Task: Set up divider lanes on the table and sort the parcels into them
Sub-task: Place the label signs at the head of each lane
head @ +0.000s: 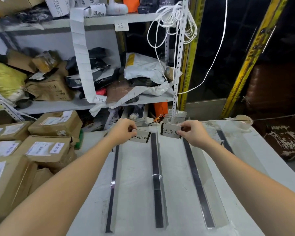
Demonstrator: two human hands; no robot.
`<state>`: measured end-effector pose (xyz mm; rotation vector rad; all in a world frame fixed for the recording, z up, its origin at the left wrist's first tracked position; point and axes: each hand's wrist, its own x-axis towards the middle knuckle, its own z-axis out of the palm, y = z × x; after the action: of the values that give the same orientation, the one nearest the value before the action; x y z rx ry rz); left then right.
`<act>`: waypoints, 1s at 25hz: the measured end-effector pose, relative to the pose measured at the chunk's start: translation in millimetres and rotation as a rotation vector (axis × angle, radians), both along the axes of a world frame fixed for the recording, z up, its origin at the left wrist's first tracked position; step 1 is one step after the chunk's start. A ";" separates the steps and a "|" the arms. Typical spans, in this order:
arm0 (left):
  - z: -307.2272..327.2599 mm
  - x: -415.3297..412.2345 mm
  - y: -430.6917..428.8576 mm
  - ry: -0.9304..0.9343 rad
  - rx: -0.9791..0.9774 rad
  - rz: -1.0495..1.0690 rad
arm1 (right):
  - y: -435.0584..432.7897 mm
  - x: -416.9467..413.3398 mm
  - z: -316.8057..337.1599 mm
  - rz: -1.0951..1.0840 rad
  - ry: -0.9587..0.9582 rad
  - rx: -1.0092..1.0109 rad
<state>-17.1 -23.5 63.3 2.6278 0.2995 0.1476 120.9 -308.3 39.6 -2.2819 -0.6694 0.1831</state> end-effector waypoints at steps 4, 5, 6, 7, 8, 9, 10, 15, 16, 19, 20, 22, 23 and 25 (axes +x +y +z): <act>-36.5 18.7 5.1 0.063 0.031 0.027 | -5.6 15.5 -23.7 0.000 0.036 -0.017; -45.7 24.6 6.5 0.069 0.033 0.033 | -6.9 18.5 -29.4 -0.007 0.044 -0.029; -54.9 31.4 7.6 0.073 0.040 0.033 | -7.5 21.8 -35.2 -0.019 0.054 -0.046; -63.6 38.4 8.8 0.076 0.052 0.028 | -7.9 25.6 -39.9 -0.038 0.062 -0.062; -73.2 46.9 10.5 0.084 0.058 0.027 | -8.0 31.0 -45.3 -0.056 0.072 -0.078; -81.2 53.5 12.2 0.096 0.060 0.033 | -7.9 35.5 -49.4 -0.067 0.080 -0.094; -88.0 59.2 14.3 0.110 0.059 0.038 | -7.4 39.2 -53.0 -0.072 0.089 -0.108; -114.7 82.3 32.8 0.181 0.012 0.071 | 3.2 53.7 -67.8 -0.091 0.116 -0.159; -119.6 85.2 36.0 0.202 0.006 0.078 | 5.6 54.8 -70.6 -0.098 0.125 -0.167; -133.3 91.3 42.7 0.245 -0.028 0.065 | 12.2 58.1 -77.3 -0.117 0.140 -0.188; -137.2 93.2 43.9 0.251 -0.033 0.057 | 14.0 58.9 -78.2 -0.129 0.142 -0.190; -141.9 96.2 46.3 0.258 -0.026 0.061 | 17.6 61.6 -78.5 -0.134 0.142 -0.183; -142.9 97.6 47.8 0.271 -0.014 0.066 | 19.5 63.3 -78.5 -0.130 0.144 -0.181; -144.1 99.9 50.3 0.316 0.033 0.060 | 23.1 65.6 -78.2 -0.126 0.155 -0.186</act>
<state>82.8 26.8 -80.8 2.6712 0.4855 -0.2486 186.5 -285.2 -38.6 -2.4479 -0.4426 0.3710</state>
